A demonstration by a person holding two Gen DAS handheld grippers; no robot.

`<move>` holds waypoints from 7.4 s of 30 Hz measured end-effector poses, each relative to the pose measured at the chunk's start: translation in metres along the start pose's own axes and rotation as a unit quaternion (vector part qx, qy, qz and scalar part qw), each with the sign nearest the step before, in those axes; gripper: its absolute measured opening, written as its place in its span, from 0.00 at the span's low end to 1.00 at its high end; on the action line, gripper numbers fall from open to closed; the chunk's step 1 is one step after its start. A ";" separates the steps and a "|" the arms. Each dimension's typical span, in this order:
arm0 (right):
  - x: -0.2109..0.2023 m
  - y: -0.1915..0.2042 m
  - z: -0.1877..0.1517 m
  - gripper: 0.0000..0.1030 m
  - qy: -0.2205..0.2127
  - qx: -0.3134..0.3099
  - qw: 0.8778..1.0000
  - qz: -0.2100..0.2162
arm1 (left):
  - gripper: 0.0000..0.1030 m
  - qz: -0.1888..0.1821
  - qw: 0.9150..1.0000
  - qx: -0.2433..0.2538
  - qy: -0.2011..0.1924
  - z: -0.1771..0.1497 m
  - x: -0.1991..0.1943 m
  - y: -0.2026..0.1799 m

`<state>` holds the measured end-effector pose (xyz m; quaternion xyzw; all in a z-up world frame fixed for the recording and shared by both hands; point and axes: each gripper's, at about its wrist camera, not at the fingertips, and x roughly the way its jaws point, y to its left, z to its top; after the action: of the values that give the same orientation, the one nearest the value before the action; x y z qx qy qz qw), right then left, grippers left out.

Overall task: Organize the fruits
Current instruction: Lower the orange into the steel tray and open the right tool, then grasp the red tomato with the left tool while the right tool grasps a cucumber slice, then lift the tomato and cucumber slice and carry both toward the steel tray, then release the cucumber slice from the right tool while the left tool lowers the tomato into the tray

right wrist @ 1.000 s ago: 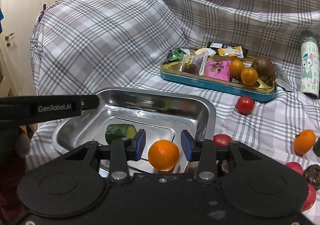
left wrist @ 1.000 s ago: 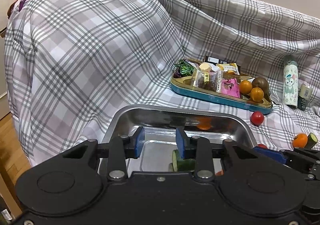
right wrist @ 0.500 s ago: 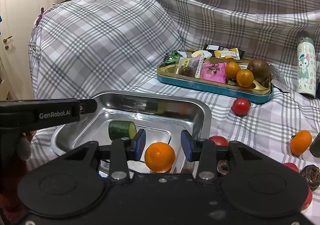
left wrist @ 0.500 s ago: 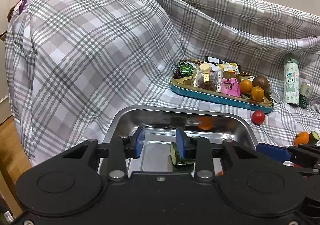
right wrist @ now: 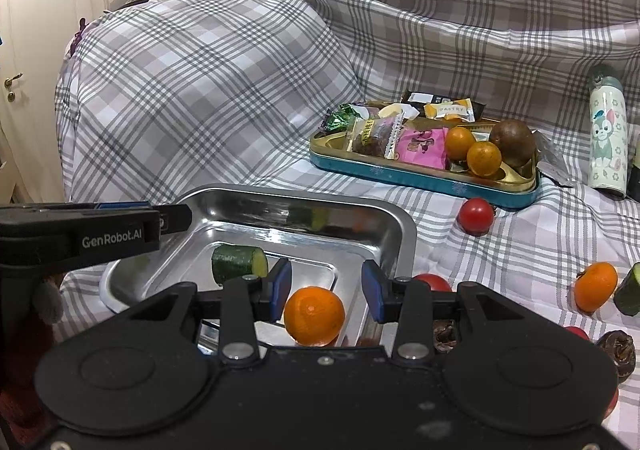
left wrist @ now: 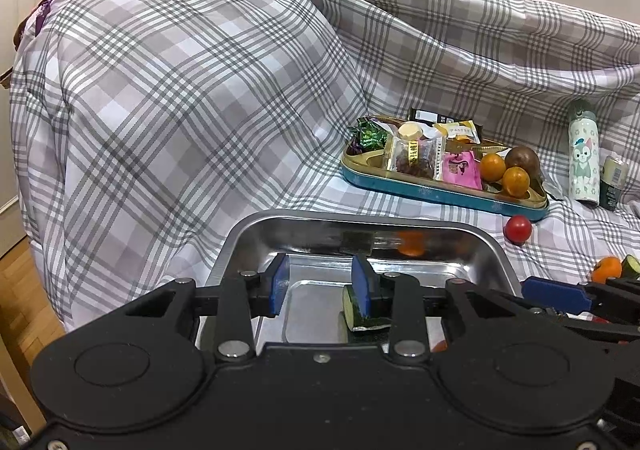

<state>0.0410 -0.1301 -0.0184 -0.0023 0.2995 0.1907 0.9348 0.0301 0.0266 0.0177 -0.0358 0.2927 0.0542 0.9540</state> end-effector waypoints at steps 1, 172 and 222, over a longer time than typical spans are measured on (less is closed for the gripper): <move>0.000 0.000 0.000 0.41 -0.001 0.001 1.000 -0.001 | 0.42 0.000 1.000 0.001 0.000 0.000 0.000 0.000; 0.013 -0.019 0.013 0.36 -0.019 0.101 0.994 0.044 | 0.41 0.040 0.997 -0.045 0.055 -0.005 0.003 0.019; 0.009 0.001 0.008 0.39 -0.037 0.019 0.999 -0.028 | 0.41 0.019 0.997 -0.042 0.059 -0.008 0.006 0.013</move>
<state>0.0522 -0.1252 -0.0168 0.0139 0.2678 0.1588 0.9502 0.0295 0.0396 0.0073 -0.0732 0.3463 0.0828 0.9316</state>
